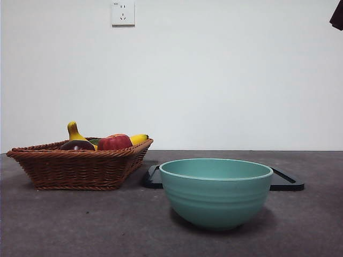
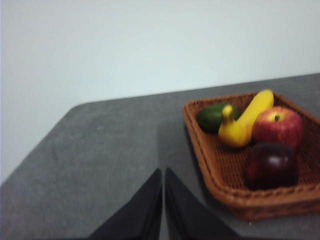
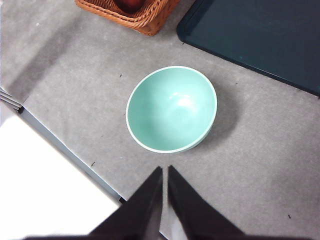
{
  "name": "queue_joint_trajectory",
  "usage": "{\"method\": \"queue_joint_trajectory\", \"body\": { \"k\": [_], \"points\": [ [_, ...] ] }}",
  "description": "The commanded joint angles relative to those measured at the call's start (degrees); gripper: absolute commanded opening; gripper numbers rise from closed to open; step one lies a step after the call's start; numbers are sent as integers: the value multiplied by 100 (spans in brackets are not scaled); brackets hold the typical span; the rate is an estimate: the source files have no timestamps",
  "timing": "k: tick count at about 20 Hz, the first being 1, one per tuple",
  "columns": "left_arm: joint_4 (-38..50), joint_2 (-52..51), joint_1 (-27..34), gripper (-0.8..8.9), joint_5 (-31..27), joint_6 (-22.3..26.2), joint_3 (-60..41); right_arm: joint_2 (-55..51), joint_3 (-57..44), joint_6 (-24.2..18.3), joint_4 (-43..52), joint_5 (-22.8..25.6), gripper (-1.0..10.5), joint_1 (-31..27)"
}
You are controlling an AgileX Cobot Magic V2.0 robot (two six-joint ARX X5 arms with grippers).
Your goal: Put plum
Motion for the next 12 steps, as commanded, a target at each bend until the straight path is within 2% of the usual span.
{"method": "queue_joint_trajectory", "body": {
  "k": [1,7,12],
  "points": [
    [-24,-133,22,8,-28,-129,-122,31,94,-22,44,0,7,35],
    [-931,-133,26,8,-35,-149,-122,31,94,-22,48,0,7,35],
    [-949,-133,26,8,-26,-251,-118,31,94,-22,151,0,7,35]
  ]
}}
